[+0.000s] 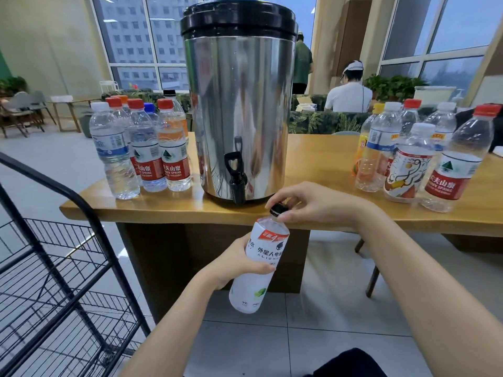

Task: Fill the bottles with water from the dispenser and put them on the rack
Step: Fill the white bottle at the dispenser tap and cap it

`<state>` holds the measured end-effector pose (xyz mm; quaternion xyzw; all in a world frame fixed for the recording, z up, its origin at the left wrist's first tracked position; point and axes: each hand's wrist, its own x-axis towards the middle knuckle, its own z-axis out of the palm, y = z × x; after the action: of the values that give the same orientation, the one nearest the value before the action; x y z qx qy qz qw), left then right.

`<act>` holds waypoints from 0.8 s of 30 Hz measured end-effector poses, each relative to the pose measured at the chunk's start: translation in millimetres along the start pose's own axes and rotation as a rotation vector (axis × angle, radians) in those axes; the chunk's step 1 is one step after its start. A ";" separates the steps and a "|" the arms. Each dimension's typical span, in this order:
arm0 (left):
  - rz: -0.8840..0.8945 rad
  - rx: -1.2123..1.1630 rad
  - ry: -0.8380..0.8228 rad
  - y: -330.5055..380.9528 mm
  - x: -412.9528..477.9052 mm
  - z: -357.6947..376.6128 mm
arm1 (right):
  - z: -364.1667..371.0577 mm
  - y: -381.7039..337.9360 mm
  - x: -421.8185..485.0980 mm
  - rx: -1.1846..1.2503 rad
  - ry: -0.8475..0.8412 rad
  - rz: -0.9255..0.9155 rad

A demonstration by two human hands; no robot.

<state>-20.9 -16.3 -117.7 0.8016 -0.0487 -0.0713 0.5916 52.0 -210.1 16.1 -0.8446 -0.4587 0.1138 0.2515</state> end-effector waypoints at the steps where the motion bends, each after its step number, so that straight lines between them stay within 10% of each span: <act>1: 0.008 0.004 0.014 -0.5 1.4 0.1 | 2.3 0.0 1.9 -0.025 0.034 0.038; 8: 0.019 0.061 0.007 -1.4 6.3 1.5 | 7.8 3.6 10.7 -0.186 0.112 0.155; 18: -0.117 -0.174 -0.268 -5.2 11.1 -8.0 | 0.7 41.1 7.5 0.350 0.026 -0.003; 24: -0.120 -0.220 -0.207 -1.9 16.1 -5.1 | 9.6 71.5 23.1 0.531 0.439 0.068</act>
<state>-4.1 -13.5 -118.9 0.7218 -0.0534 -0.1934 0.6624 112.1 -220.1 -29.0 -0.7687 -0.3198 0.0533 0.5514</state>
